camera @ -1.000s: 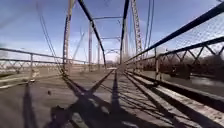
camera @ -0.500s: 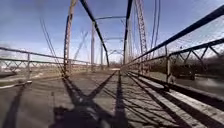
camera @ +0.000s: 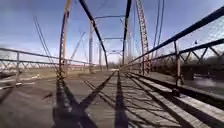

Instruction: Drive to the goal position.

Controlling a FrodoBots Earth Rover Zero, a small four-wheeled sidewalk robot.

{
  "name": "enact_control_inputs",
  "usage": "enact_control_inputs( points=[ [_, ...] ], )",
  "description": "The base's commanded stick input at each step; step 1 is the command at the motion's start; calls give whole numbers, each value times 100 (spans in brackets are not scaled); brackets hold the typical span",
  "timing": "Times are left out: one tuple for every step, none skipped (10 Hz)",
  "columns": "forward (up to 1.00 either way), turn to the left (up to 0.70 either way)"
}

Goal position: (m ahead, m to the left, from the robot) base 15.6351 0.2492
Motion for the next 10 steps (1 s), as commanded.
enact_control_inputs(
  points=[
    [100,0],
    [100,0],
    [100,0],
    [100,0],
    [100,0],
    [100,0],
    [100,0],
    [100,0],
    [100,0],
    [100,0]
  ],
)
